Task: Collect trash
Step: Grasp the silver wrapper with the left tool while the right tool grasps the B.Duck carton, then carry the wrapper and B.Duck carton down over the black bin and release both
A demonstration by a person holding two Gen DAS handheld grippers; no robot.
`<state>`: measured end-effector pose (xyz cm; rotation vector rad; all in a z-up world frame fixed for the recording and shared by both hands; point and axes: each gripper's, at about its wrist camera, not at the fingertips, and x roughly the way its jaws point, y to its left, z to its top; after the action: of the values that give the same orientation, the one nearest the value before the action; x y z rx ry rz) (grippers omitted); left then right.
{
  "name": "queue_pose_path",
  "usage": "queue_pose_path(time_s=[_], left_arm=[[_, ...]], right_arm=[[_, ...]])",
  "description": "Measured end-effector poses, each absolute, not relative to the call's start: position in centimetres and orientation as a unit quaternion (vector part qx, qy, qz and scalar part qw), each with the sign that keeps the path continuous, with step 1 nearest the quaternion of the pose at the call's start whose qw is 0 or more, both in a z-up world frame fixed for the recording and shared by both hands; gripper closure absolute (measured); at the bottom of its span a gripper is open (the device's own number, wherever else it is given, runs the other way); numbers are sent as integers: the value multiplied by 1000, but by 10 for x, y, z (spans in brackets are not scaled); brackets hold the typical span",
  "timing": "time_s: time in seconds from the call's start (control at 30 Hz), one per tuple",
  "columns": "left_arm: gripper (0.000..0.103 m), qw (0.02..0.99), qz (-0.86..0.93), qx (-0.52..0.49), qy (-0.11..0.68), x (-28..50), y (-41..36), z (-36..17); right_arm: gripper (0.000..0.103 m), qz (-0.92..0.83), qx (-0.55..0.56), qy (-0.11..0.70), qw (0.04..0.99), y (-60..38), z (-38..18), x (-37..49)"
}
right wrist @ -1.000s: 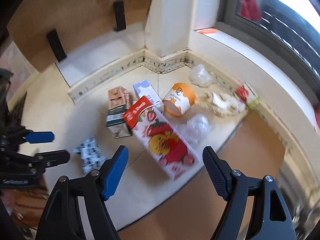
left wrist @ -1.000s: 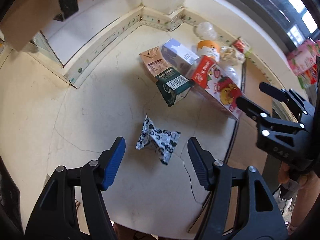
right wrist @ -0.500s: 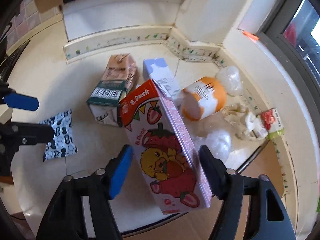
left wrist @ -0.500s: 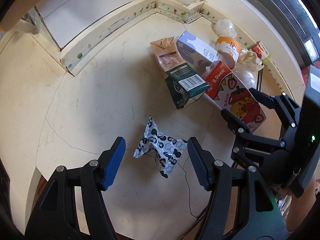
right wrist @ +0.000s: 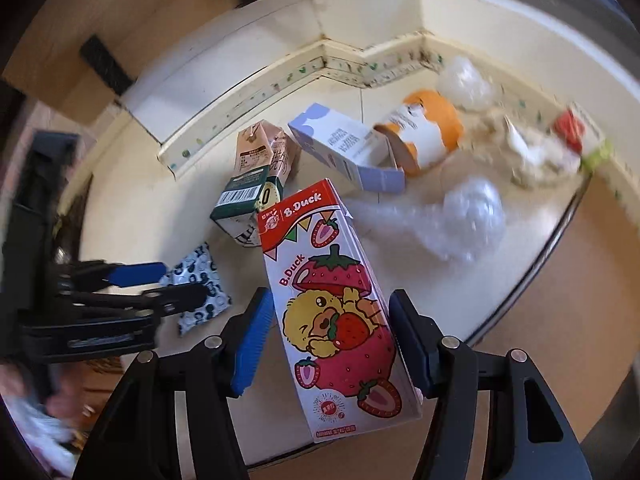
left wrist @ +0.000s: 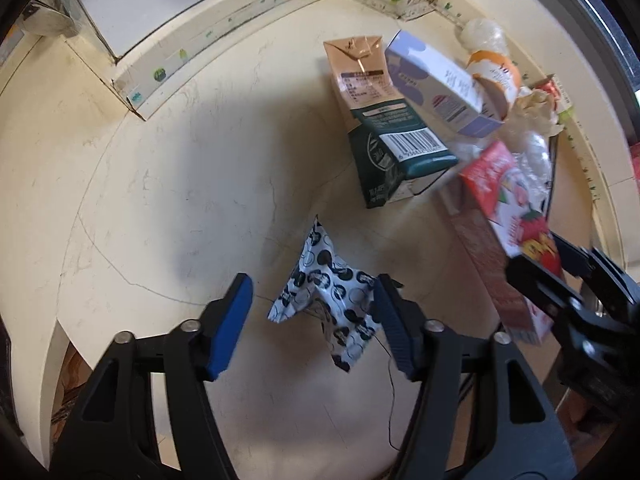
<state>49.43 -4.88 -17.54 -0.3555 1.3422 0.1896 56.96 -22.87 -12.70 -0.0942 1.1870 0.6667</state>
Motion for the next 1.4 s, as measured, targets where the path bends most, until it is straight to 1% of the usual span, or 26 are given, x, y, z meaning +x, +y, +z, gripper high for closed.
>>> queue_pose_path(time_s=[0.07, 0.13, 0.33, 0.57, 0.7, 1.03, 1.27, 1.4], left_arm=[[53, 766, 82, -170, 614, 495, -50, -177], [67, 769, 76, -168, 612, 496, -54, -177], [73, 785, 71, -137, 600, 497, -62, -174], [78, 789, 62, -144, 595, 483, -61, -168], [79, 796, 51, -136, 587, 467, -66, -156], [79, 821, 1, -107, 560, 399, -58, -97], [79, 832, -70, -78, 545, 336, -46, -73], [79, 826, -108, -55, 550, 299, -37, -74]], right_arm=[[43, 305, -34, 551, 776, -235, -127, 566], [43, 303, -22, 554, 775, -241, -128, 561], [43, 301, 8, 561, 771, -255, -131, 554], [44, 303, 35, 560, 770, -265, -127, 540], [44, 302, 47, 557, 773, -268, -119, 528], [44, 286, 85, 553, 778, -269, -99, 471], [44, 253, 124, 541, 793, -266, -83, 396], [44, 223, 146, 533, 803, -256, -77, 340]])
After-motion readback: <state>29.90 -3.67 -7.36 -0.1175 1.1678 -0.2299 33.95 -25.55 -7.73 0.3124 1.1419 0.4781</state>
